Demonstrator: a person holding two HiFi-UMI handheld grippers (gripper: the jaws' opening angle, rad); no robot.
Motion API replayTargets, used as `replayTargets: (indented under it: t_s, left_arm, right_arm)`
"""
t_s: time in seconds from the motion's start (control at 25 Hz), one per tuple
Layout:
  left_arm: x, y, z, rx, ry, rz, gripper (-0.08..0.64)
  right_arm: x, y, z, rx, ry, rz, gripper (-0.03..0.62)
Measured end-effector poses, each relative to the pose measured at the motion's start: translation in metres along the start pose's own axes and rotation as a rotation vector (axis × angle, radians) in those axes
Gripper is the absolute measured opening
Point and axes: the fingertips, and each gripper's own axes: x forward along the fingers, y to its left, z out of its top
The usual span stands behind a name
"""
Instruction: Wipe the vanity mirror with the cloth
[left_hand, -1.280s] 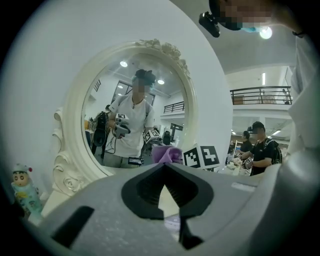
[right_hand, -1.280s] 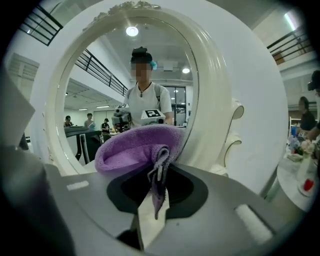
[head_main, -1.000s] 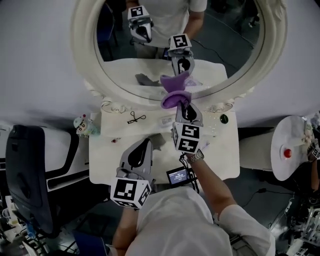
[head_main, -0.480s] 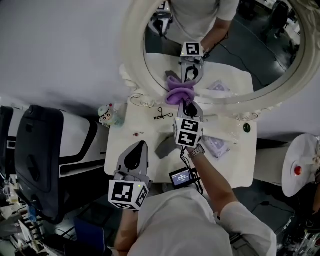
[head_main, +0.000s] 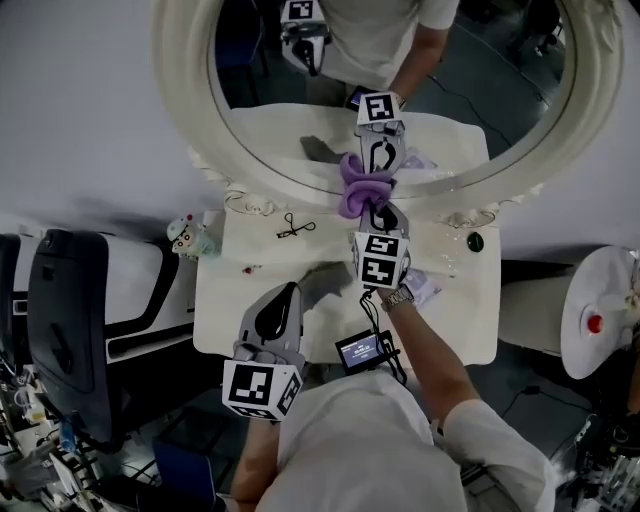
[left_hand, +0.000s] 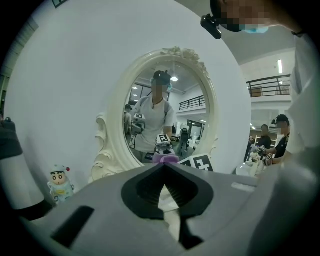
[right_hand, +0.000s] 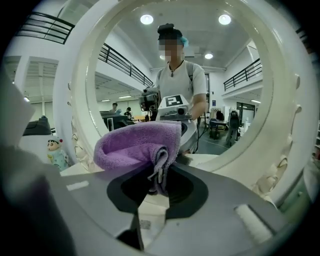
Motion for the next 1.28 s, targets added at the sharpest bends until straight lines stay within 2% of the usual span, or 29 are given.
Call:
replayTargets:
  t_s: [0.48,0.72,0.92,1.28]
  left_arm:
    - [0.039,-0.078,0.013,0.044,-0.03,-0.142,0.0]
    - [0.039,-0.089,0.02,0.062,-0.047,-0.205,0.0]
    - [0.032,-0.076,0.017,0.048,-0.044,-0.249,0.0]
    - [0.013,-0.051,0.008,-0.003,-0.052,-0.38,0.0]
  right_arm:
    - [-0.038,-0.097,0.019,-0.026,-0.033,-0.101,0.078]
    - [-0.068,-0.129,0.038,0.022,-0.101,-0.183,0.075]
    - [-0.114,-0.117,0.037,0.066,-0.184,-0.168,0.071]
    - [-0.194,-0.067,0.02,0.084,-0.209,-0.18,0.071]
